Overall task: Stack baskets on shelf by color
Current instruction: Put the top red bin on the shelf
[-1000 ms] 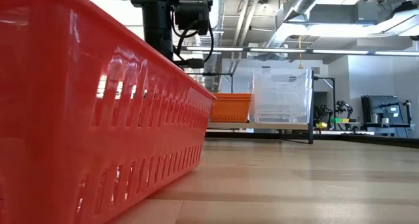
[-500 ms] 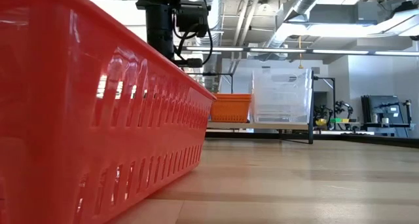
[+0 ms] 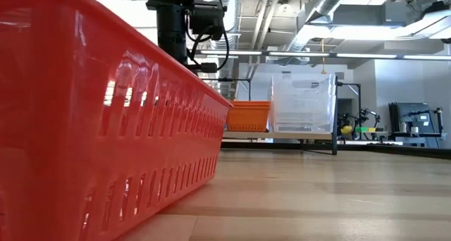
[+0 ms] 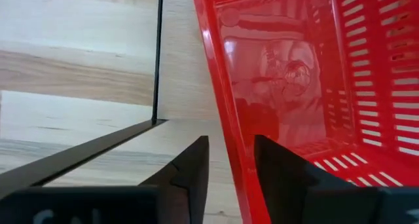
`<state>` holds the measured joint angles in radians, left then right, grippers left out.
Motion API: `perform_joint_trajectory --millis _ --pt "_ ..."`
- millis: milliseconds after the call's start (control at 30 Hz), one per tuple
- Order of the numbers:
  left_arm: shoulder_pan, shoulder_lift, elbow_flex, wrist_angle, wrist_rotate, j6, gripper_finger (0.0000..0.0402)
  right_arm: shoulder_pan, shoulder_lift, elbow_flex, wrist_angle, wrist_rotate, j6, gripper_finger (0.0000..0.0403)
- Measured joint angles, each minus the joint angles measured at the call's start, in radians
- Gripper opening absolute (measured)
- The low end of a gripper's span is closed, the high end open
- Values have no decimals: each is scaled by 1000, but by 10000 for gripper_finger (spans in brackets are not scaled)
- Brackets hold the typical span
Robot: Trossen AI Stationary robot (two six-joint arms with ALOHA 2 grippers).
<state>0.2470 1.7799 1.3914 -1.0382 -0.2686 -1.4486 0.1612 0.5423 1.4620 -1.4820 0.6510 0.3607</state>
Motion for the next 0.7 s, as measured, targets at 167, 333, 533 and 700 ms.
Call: perform_joint_trajectory --millis 167,333,533,700 --pt "-6 -41 1 19 -3 14 111 0 0 0 0 0 -2 52" --pt "-32 -128 2 46 -60 25 112 0 0 0 0 0 -2 52" --pt "-113 -256 3 143 -223 115 112 1 1 -34 13 -60 34 15" --pt "-217 -354 4 239 -402 250 112 2 7 -143 137 -186 57 8"
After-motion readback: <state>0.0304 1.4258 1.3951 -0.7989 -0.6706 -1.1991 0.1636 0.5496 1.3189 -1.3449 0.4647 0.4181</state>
